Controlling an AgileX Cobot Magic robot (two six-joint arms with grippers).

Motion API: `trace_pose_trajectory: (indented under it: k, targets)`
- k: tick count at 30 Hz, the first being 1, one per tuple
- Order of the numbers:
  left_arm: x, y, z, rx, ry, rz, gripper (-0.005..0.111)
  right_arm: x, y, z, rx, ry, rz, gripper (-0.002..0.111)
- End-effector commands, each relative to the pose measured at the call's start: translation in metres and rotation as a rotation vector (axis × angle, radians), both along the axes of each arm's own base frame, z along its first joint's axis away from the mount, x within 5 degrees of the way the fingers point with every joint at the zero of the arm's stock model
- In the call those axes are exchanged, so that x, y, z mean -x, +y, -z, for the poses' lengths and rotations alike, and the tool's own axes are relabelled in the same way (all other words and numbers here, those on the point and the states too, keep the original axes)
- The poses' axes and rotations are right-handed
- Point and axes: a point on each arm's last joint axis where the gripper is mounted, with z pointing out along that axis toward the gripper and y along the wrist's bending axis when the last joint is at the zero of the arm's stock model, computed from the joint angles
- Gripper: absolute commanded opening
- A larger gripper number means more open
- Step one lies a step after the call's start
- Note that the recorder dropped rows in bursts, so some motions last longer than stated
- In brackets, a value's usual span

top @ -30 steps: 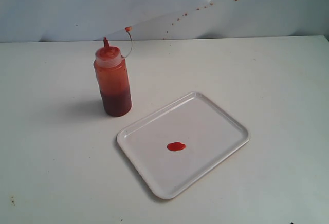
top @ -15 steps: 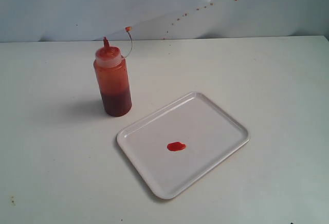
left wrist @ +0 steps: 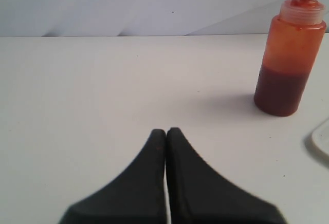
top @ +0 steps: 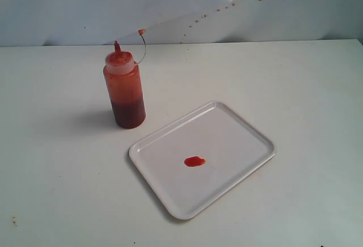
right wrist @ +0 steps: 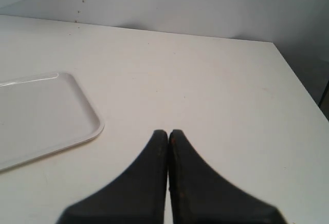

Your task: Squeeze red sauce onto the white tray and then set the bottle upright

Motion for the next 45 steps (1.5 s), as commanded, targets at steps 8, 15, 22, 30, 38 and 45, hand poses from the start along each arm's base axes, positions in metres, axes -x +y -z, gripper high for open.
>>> trace_pose_trajectory:
  k: [8,15,22,30,38,45]
  targets:
    - [0.0001,-0.0003,0.0009,-0.011,-0.005,0.008,0.001,0.0003,0.0,0.001,-0.006,-0.002,0.0,0.0]
    - [0.0001,-0.0003,0.0009,-0.012,-0.005,0.008,0.001,0.0003,-0.0004,0.0008,-0.013,-0.003,0.006,0.0]
    - [0.0001,-0.0003,0.0009,-0.012,-0.005,0.008,0.001,0.0003,-0.0006,0.0008,-0.021,-0.003,0.011,0.0]
    - [0.0001,-0.0003,0.0009,-0.012,-0.005,0.008,0.001,0.0002,-0.0016,0.0008,-0.033,-0.003,0.026,0.0]
    - [0.0001,-0.0003,0.0009,-0.014,-0.005,0.009,0.001,0.0002,-0.0016,0.0008,-0.023,-0.004,0.023,0.0]
    - [0.0001,-0.0003,0.0009,-0.01,-0.005,0.008,0.001,0.0002,-0.0016,0.0006,-0.023,-0.006,0.023,0.0]
